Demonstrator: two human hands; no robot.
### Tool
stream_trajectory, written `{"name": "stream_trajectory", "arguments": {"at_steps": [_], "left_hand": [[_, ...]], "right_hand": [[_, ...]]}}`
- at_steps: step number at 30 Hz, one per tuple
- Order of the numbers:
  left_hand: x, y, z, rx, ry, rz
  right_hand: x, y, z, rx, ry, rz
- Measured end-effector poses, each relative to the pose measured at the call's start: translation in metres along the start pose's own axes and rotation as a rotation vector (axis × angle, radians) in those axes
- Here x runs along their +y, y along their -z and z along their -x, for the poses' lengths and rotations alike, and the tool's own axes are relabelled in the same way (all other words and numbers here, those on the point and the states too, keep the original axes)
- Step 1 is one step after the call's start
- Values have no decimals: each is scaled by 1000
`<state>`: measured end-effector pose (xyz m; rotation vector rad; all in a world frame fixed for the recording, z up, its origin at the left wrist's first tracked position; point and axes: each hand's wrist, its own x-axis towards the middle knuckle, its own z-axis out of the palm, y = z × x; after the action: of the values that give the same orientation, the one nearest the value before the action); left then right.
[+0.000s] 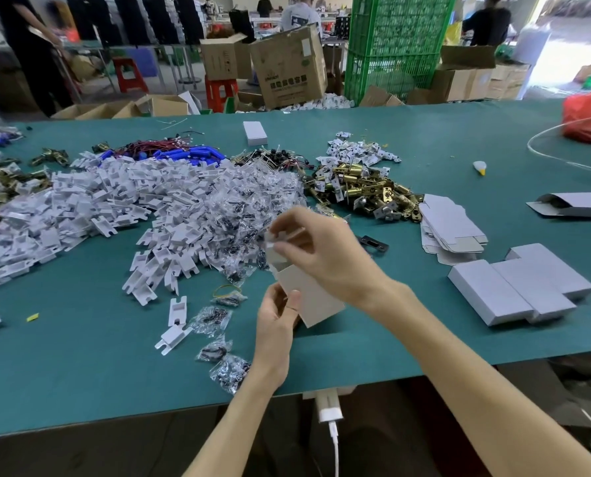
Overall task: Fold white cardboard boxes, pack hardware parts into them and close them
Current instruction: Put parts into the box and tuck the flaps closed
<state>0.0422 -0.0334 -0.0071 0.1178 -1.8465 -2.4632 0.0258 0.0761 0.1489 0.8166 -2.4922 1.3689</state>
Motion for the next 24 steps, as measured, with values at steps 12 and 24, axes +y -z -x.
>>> {"name": "stream_trajectory", "arguments": {"at_steps": [12,24], "left_hand": [[4,-1,4,-39,-23,-91],[3,-2,3,-61,-47,-98]], "right_hand": [[24,28,-1,-109,-36,575],[42,33,15,-185,-50,688]]}}
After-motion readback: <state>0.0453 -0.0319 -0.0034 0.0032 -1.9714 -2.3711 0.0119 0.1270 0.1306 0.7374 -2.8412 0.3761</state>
